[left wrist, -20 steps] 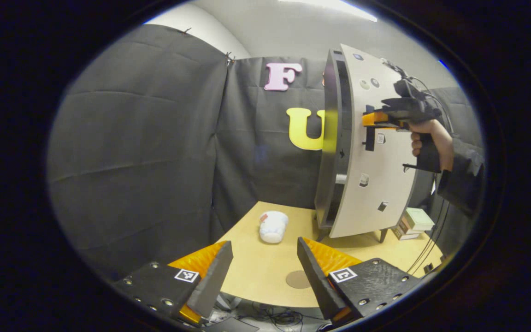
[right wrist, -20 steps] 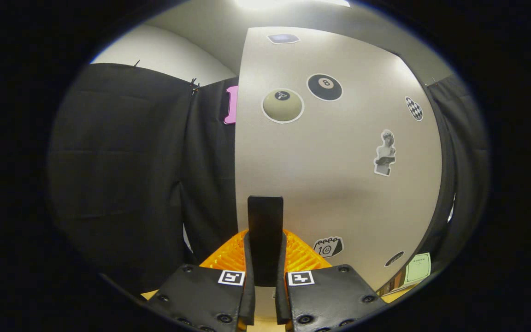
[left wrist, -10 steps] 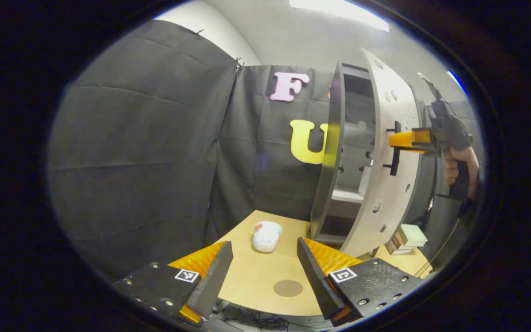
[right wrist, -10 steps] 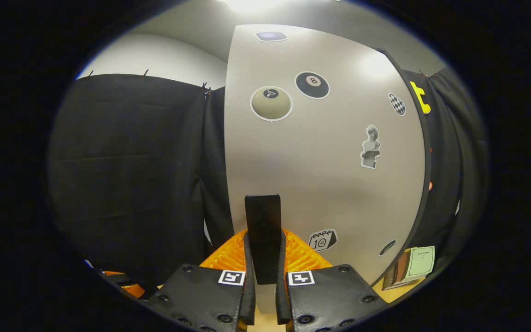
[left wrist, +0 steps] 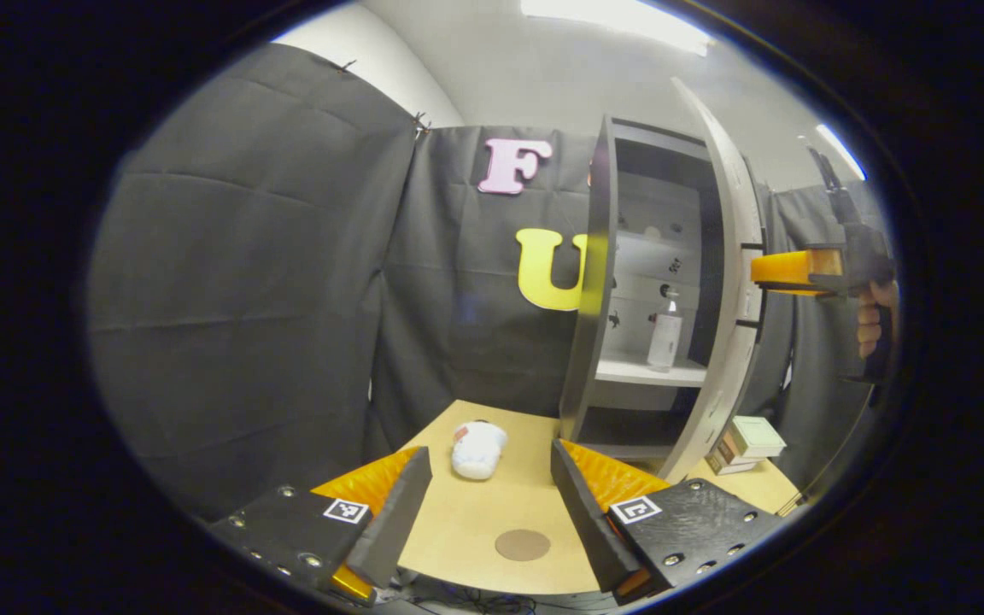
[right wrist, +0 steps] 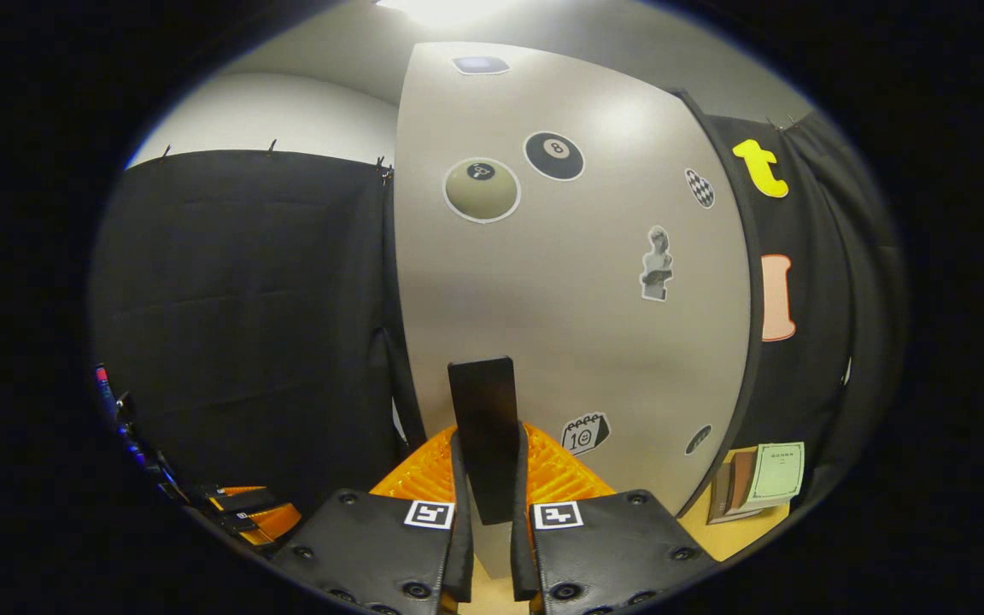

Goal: Open the cabinet door with the right hand, grasp the bottle in the cabinet with the left hand and place it on the coaster, then close the cabinet door with the right hand.

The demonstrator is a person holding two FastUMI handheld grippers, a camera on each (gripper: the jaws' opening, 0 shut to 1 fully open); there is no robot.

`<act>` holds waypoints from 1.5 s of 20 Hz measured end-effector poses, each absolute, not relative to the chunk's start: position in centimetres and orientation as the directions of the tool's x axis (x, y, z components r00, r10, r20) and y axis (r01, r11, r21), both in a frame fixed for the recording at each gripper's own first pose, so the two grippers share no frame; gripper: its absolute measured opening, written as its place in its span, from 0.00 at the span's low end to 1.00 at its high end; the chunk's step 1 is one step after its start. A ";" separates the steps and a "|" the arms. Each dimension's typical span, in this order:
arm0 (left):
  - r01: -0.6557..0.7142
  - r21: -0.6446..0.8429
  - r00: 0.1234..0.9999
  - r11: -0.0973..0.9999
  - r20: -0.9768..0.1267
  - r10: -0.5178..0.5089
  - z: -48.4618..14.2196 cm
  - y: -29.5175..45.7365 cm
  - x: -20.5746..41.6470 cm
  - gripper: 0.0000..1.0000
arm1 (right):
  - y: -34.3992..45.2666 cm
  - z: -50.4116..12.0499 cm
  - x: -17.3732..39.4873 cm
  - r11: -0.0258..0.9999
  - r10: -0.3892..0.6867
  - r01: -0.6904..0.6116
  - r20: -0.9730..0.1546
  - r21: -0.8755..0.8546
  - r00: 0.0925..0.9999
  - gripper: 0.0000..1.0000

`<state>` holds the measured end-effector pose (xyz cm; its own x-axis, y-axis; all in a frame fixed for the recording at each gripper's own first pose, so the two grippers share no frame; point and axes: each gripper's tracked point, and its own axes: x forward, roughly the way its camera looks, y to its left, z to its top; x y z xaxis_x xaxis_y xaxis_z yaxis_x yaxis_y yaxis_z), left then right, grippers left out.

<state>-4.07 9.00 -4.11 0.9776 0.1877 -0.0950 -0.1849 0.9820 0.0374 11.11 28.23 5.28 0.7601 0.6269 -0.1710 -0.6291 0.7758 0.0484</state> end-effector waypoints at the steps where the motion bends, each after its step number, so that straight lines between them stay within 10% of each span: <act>1: -0.172 0.039 0.980 0.984 -0.096 0.175 -4.0 8.5 -3.9 0.85 | 27.9 5.3 10.9 0.776 0.627 -0.628 -0.172 0.060 0.760 0.20; 30: 0.189 0.011 0.966 0.982 -0.179 -0.184 -6.3 -7.0 4.8 0.88 | 17.5 5.8 9.9 0.915 0.386 -0.361 -0.137 0.178 0.912 0.16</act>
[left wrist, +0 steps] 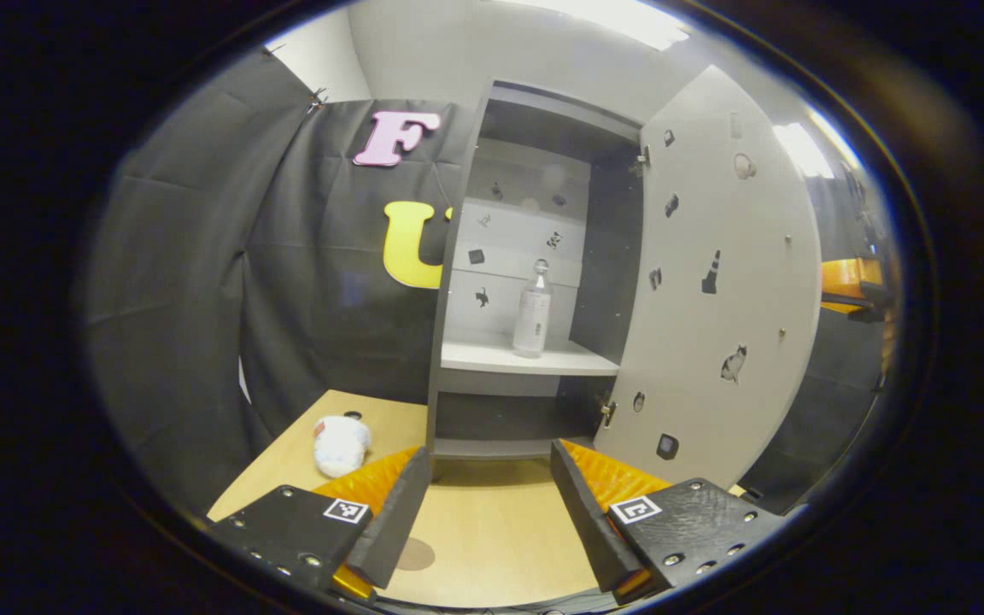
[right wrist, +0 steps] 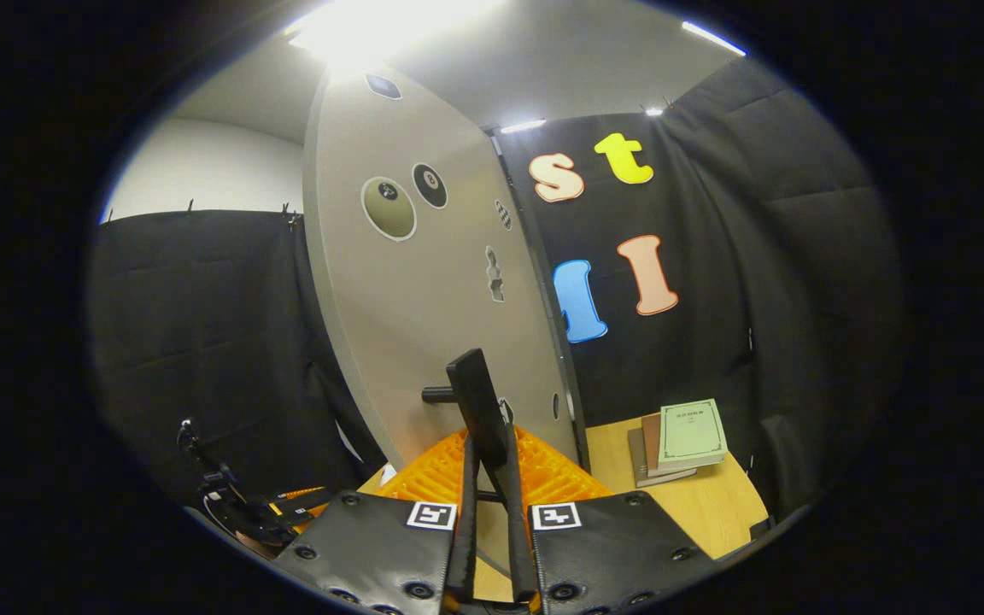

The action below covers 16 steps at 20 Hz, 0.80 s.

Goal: Open the cabinet door with the right hand, grasp the bottle in the cabinet with the left hand and place it on the coaster, then close the cabinet door with the right hand.

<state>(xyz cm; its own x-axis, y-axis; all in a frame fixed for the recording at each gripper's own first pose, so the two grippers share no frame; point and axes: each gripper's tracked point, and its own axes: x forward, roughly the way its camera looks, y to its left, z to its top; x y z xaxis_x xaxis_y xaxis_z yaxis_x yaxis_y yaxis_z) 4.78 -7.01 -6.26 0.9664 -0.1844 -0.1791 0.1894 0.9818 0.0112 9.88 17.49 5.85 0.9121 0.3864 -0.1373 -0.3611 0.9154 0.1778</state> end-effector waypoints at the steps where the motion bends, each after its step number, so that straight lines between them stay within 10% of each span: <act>1: 0.197 0.012 0.964 0.980 -0.185 -0.191 -6.5 -7.3 4.9 0.86 | 17.1 5.8 9.9 0.922 0.369 -0.344 -0.139 0.178 0.919 0.16; 9: 0.198 0.010 0.961 0.980 -0.200 -0.192 -7.0 -7.0 4.7 0.85 | 13.7 5.9 11.5 0.960 0.248 -0.228 -0.118 0.163 0.961 0.00; 16: 0.215 0.015 0.959 0.977 -0.191 -0.208 -6.3 -7.3 6.8 0.85 | 13.2 5.2 10.3 0.962 0.244 -0.218 -0.153 0.164 0.958 0.13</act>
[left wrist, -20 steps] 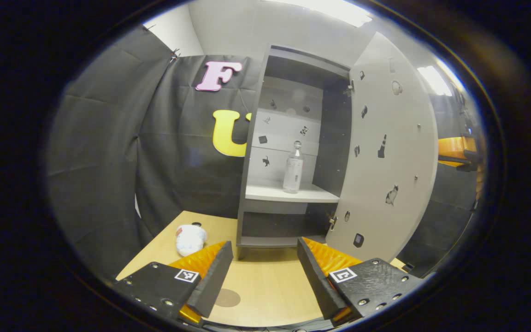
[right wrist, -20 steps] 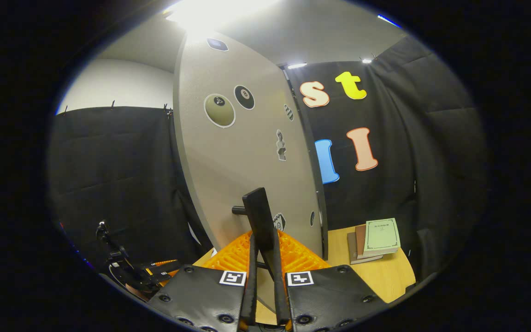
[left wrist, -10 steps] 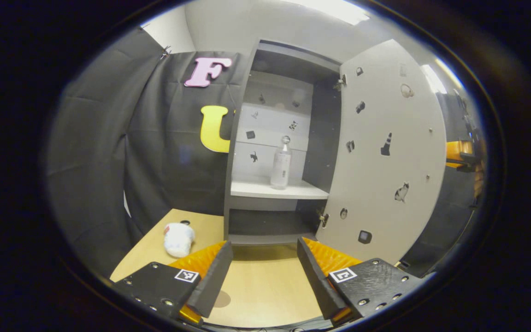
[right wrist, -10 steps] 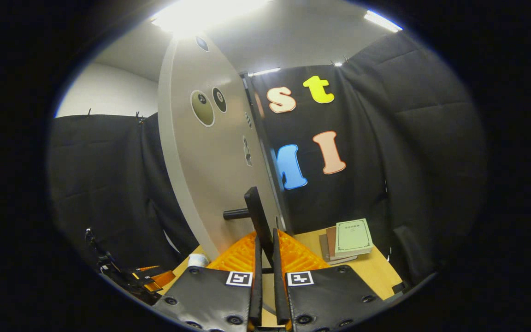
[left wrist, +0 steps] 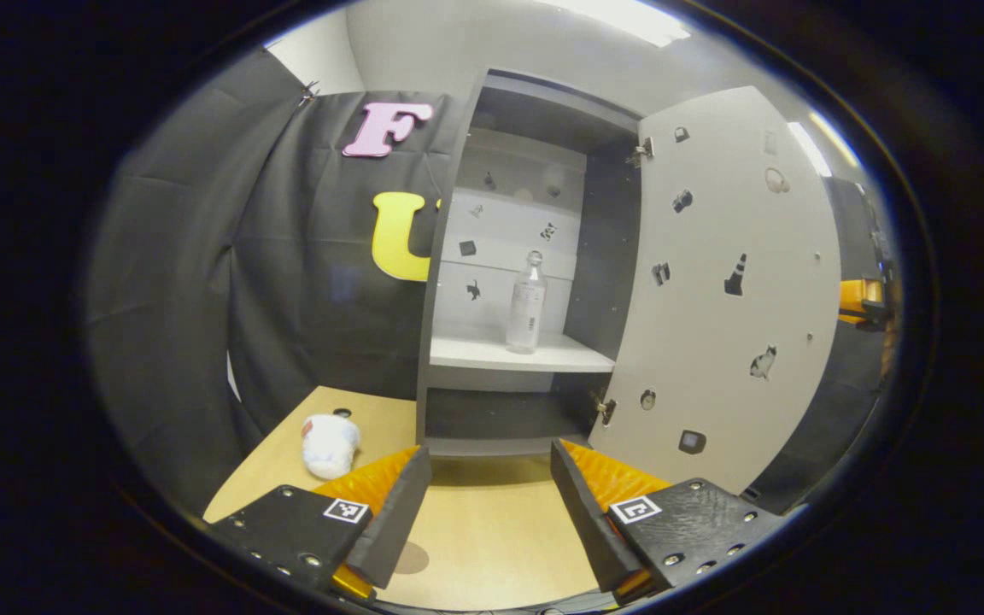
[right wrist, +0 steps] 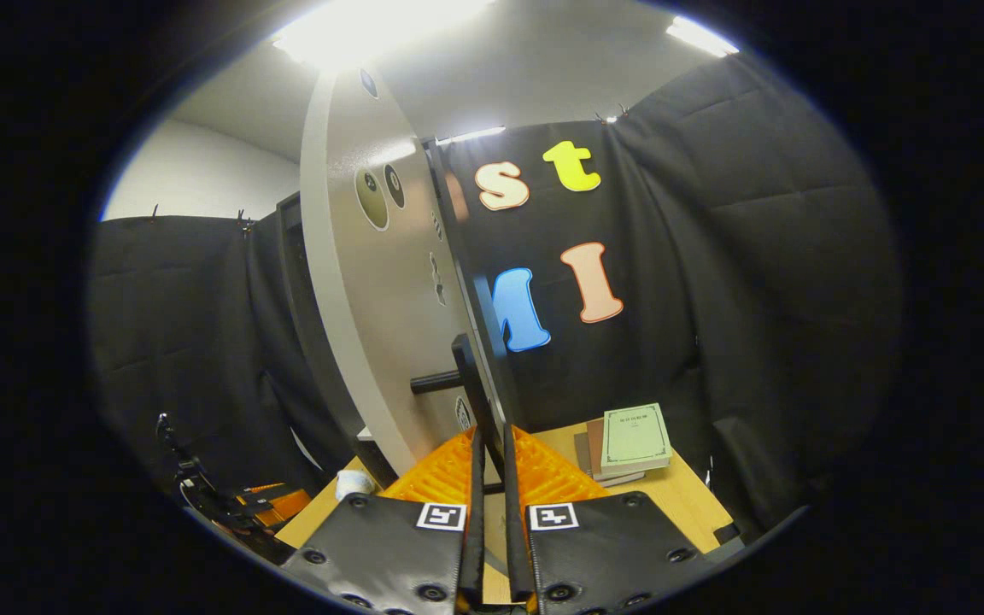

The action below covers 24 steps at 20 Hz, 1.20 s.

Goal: Open the cabinet door with the right hand, grasp the bottle in the cabinet with the left hand and place it on the coaster, then close the cabinet door with the right hand.

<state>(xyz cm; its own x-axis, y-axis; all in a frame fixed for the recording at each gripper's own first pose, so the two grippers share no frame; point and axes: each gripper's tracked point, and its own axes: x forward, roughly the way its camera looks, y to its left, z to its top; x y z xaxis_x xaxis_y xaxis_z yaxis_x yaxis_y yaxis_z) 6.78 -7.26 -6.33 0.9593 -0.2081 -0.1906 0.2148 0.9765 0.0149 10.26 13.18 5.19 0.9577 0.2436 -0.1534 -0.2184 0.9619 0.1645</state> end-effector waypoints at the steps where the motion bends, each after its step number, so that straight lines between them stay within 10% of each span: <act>1: 0.217 0.019 0.960 0.976 -0.183 -0.210 -6.2 -7.3 7.2 0.85 | 13.0 4.9 9.9 0.965 0.232 -0.206 -0.166 0.160 0.958 0.14; 10: 0.232 -0.018 0.963 0.973 -0.134 -0.232 -5.4 -7.5 10.2 0.88 | 7.2 4.9 8.5 0.992 0.019 0.005 -0.184 0.128 0.983 0.07; 24: 0.195 0.119 0.981 0.974 -0.039 -0.191 4.2 -12.5 21.7 0.84 | 3.7 5.6 16.3 0.993 -0.025 0.039 -0.124 0.107 0.992 0.07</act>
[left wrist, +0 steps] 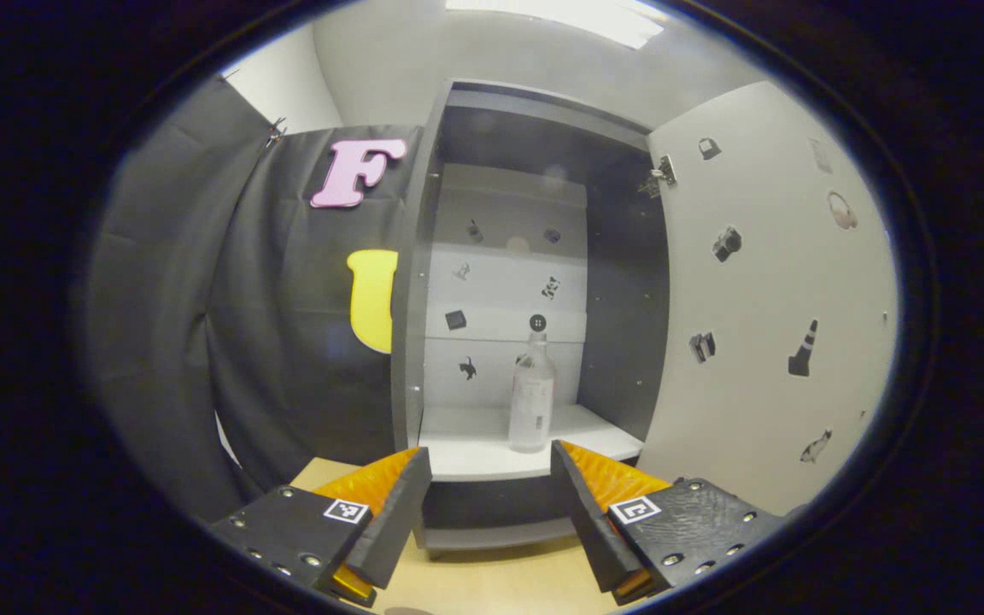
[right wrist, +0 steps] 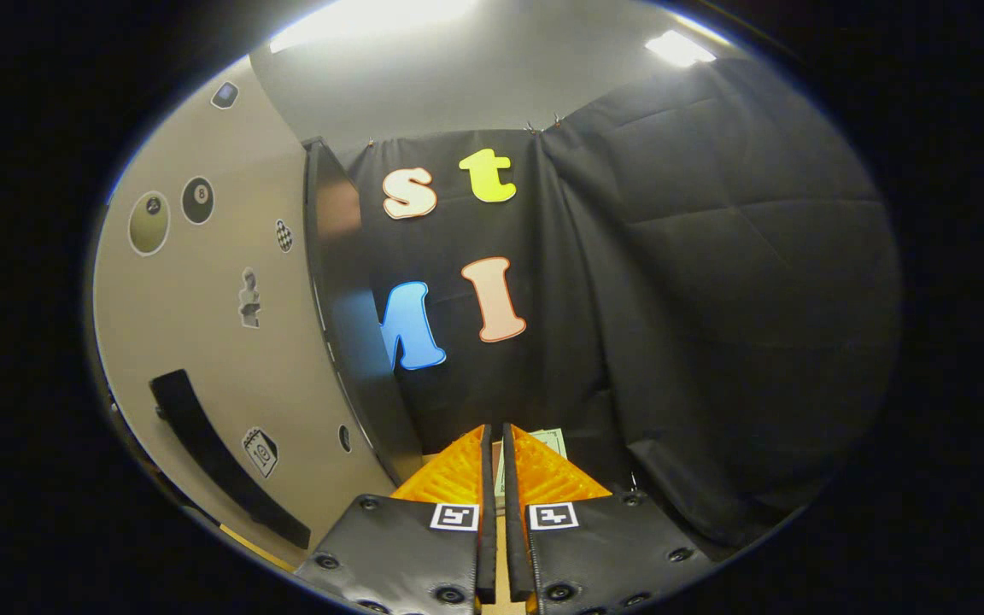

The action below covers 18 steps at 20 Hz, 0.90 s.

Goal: Open the cabinet door with the right hand, grasp the bottle in the cabinet with the left hand and place it on the coaster, then close the cabinet door with the right hand.

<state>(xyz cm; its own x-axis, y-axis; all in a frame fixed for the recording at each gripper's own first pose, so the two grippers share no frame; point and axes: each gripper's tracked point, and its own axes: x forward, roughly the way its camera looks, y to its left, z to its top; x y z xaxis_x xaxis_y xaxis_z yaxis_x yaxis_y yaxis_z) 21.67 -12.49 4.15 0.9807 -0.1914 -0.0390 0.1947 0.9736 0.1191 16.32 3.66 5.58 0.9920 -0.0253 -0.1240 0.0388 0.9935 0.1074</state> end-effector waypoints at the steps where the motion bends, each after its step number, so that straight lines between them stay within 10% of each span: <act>1: 0.200 0.123 0.980 0.972 -0.036 -0.197 4.6 -13.1 22.8 0.87 | 3.8 5.4 16.8 0.992 -0.023 0.038 -0.124 0.117 0.992 0.11; 5: 0.215 0.140 0.976 0.966 -0.022 -0.214 6.8 -15.2 27.9 0.86 | 3.7 5.0 17.6 0.992 -0.010 0.027 -0.136 0.123 0.991 0.29; 12: 0.279 0.168 0.960 0.945 -0.020 -0.280 6.8 -19.5 33.8 0.85 | 1.2 5.5 18.7 0.993 -0.081 0.088 -0.105 0.072 0.991 0.96; 18: 0.318 0.055 0.943 0.947 -0.119 -0.310 2.0 -21.0 37.5 0.87 | 0.3 4.4 18.0 0.985 -0.136 0.149 -0.149 0.085 0.979 0.98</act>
